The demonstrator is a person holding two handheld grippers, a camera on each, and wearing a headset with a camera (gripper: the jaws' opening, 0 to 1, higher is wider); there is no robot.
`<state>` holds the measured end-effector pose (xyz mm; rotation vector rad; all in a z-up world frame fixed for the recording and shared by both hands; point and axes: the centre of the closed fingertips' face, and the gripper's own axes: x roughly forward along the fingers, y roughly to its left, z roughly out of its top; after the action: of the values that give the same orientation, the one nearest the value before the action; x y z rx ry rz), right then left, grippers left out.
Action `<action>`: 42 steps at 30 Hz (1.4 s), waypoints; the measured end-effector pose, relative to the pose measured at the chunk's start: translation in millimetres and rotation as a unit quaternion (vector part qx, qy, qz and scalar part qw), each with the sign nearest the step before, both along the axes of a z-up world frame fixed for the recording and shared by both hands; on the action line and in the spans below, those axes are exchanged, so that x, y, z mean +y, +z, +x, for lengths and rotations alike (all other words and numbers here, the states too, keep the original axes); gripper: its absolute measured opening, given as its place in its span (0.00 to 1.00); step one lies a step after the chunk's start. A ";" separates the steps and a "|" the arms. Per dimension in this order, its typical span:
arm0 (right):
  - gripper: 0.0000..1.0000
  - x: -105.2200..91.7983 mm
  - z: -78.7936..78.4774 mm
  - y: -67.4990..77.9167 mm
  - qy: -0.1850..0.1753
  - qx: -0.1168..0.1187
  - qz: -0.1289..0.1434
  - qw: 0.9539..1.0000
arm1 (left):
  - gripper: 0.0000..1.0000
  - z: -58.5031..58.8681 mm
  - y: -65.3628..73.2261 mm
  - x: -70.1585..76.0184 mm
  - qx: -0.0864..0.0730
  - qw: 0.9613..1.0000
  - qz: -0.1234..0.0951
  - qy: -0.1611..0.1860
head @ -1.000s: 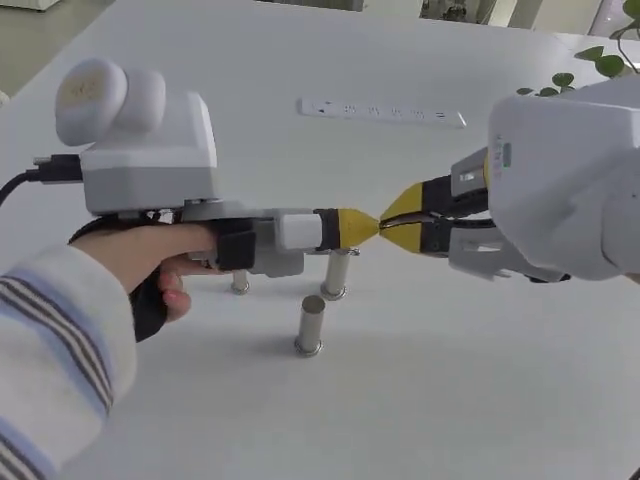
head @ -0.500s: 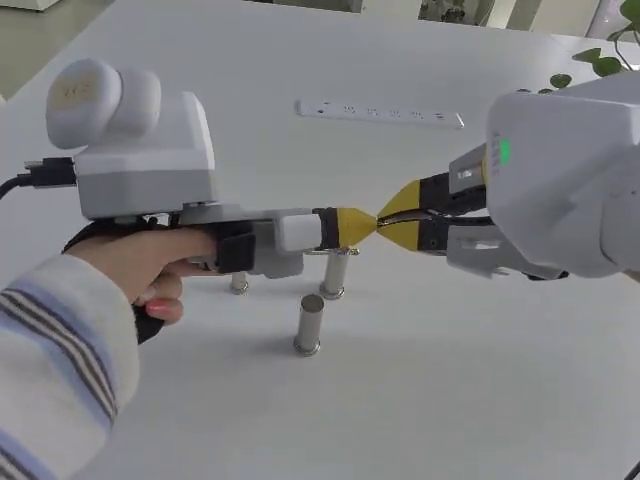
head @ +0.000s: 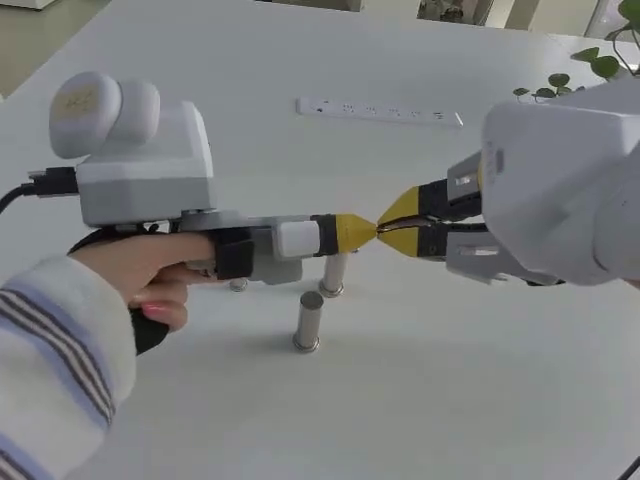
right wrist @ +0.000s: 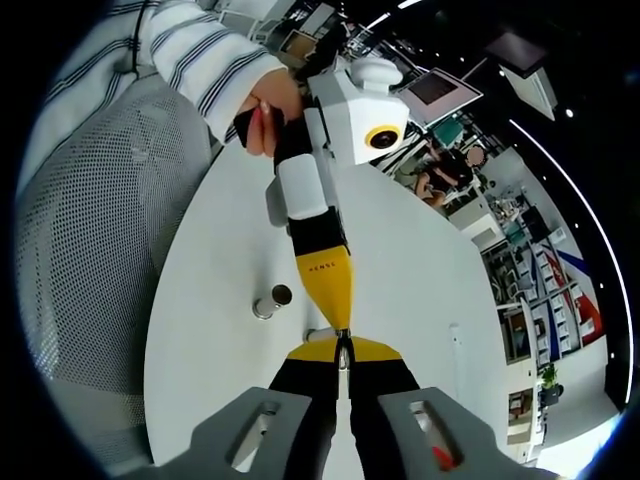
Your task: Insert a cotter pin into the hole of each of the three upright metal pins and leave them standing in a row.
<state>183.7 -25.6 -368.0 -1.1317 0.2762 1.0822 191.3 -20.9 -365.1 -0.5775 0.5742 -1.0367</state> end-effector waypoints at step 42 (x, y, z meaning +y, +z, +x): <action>0.12 -4.6 -9.0 -11.1 -0.044 0.089 0.079 0.992 | 0.00 -17.3 15.5 8.5 -0.047 0.998 0.024 -0.035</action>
<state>174.7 -30.2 -379.1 -0.8756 0.3690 1.1083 173.9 -12.4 -349.6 -0.4660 0.5375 -1.1076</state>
